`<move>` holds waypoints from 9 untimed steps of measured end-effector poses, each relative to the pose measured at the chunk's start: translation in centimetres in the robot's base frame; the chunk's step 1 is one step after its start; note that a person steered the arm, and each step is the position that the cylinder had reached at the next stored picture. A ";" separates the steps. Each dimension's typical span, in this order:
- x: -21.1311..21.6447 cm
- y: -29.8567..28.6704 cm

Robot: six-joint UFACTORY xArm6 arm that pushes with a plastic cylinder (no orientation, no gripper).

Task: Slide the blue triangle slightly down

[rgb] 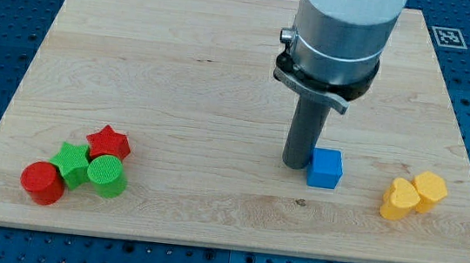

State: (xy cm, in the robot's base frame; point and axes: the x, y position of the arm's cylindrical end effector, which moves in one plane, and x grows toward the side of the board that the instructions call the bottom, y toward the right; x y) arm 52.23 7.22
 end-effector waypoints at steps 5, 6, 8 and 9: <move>-1.0 1.5; -6.5 -3.3; -25.4 -7.3; -32.3 -3.5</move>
State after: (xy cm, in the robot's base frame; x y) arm 19.89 3.70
